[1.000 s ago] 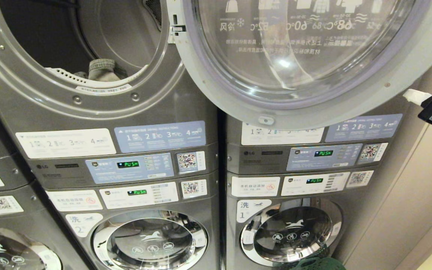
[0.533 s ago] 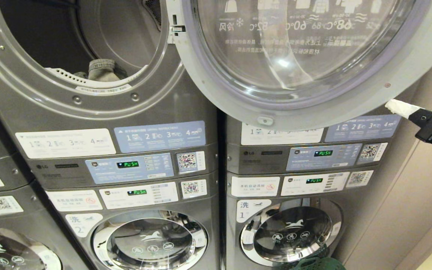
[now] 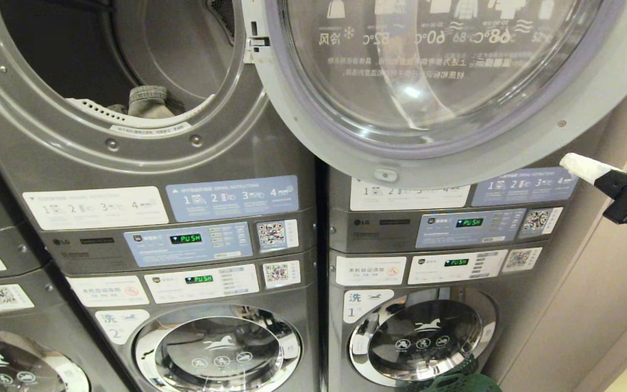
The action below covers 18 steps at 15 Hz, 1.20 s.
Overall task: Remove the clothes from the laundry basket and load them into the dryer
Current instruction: Close the dryer
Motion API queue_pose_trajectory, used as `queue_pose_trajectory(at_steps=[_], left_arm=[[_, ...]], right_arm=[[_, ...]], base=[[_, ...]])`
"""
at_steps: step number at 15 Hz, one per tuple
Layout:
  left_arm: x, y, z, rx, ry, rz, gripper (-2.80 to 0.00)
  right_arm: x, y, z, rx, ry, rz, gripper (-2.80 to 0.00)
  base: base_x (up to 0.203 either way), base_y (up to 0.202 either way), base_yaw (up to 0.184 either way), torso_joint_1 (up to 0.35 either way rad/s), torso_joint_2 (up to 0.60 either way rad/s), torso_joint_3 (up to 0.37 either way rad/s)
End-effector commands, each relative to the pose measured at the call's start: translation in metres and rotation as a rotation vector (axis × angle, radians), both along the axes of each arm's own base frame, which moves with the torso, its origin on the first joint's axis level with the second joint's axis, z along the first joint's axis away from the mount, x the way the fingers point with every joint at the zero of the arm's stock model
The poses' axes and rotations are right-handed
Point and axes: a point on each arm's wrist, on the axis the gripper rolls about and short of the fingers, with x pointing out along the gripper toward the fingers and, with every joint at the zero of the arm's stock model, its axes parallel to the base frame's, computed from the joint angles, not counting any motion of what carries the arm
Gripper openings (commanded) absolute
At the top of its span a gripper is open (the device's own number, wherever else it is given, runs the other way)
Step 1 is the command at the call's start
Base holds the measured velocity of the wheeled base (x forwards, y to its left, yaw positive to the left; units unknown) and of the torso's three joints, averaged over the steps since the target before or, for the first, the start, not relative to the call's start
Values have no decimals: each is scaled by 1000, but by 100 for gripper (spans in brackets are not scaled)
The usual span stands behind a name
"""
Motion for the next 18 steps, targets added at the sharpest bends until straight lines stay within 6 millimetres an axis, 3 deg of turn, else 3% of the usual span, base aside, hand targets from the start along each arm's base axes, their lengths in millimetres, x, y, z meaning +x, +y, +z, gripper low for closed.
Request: queue_pose_trajectory(at_steps=[1, 4, 9, 14, 18], left_arm=[[0, 0, 0, 0, -2, 0, -280], [0, 0, 0, 0, -2, 0, -280], [0, 0, 0, 0, -2, 0, -280], [0, 0, 0, 0, -2, 0, -280], [0, 0, 0, 0, -2, 0, -280]], right_arm=[[-1, -1, -2, -9, 2, -27, -280], [15, -9, -5, 6, 24, -173, -280], [56, -21, 18, 22, -40, -215, -280], [43, -13, 17, 6, -146, 17, -280], [-3, 13, 17, -22, -202, 222, -280]], base=[[0, 0, 0, 0, 0, 0], [0, 0, 0, 0, 0, 0], [0, 0, 0, 0, 0, 0], [0, 0, 0, 0, 0, 0], [0, 0, 0, 0, 0, 0]])
